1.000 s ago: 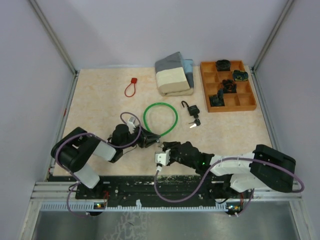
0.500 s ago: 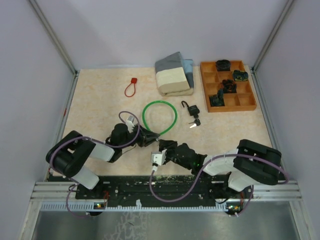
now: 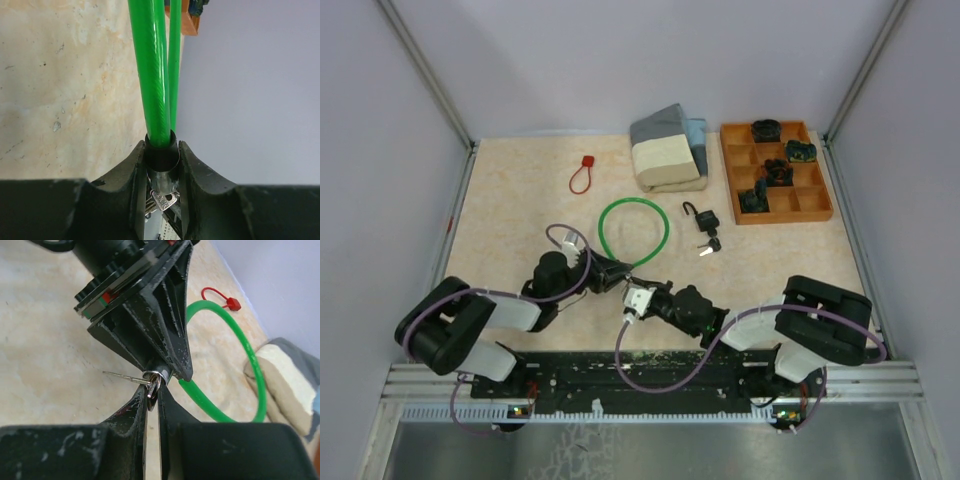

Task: Unlock with the key
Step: Unlock the lock.

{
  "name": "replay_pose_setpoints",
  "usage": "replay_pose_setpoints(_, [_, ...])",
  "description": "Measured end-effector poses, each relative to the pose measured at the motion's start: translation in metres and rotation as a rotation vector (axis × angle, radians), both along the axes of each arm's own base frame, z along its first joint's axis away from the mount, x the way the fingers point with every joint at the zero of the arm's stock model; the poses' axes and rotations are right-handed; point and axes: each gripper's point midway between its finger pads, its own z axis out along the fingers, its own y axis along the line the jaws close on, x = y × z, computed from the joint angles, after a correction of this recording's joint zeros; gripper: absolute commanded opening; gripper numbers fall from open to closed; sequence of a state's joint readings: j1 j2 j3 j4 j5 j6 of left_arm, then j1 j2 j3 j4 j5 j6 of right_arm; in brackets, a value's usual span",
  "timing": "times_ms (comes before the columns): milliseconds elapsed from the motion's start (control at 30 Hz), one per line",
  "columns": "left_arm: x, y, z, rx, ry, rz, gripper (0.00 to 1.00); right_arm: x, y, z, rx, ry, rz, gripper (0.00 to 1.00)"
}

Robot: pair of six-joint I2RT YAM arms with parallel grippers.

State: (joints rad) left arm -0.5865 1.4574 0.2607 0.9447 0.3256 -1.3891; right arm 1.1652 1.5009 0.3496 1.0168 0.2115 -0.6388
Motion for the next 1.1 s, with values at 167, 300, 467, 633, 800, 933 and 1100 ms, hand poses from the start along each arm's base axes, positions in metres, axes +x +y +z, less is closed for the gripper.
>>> replay_pose_setpoints(167, [-0.003, 0.006, 0.009, -0.03, -0.057, 0.021, 0.0, -0.002, 0.006, 0.008, 0.153, 0.134, -0.01, 0.0])
replay_pose_setpoints(300, [-0.003, 0.01, 0.021, -0.07, -0.117, 0.04, 0.0, -0.001, 0.009, 0.018, 0.311, 0.295, -0.003, 0.0])
replay_pose_setpoints(467, [-0.001, 0.014, 0.046, -0.133, -0.227, 0.064, 0.0, 0.003, 0.01, 0.035, 0.526, 0.502, 0.004, 0.0])
replay_pose_setpoints(633, [0.0, 0.016, 0.056, -0.135, -0.287, 0.072, 0.0, 0.006, 0.009, 0.045, 0.686, 0.698, 0.008, 0.0])
replay_pose_setpoints(800, [-0.002, 0.02, 0.069, -0.121, -0.363, 0.081, 0.0, 0.004, 0.012, 0.055, 0.744, 0.775, 0.042, 0.18])
replay_pose_setpoints(933, [-0.002, 0.024, 0.077, -0.112, -0.408, 0.089, 0.0, 0.004, 0.008, 0.064, 0.756, 0.798, 0.092, 0.35])
replay_pose_setpoints(1100, [0.003, 0.03, 0.071, -0.073, -0.408, 0.099, 0.0, 0.014, -0.013, 0.085, 0.781, 0.755, 0.15, 0.41])
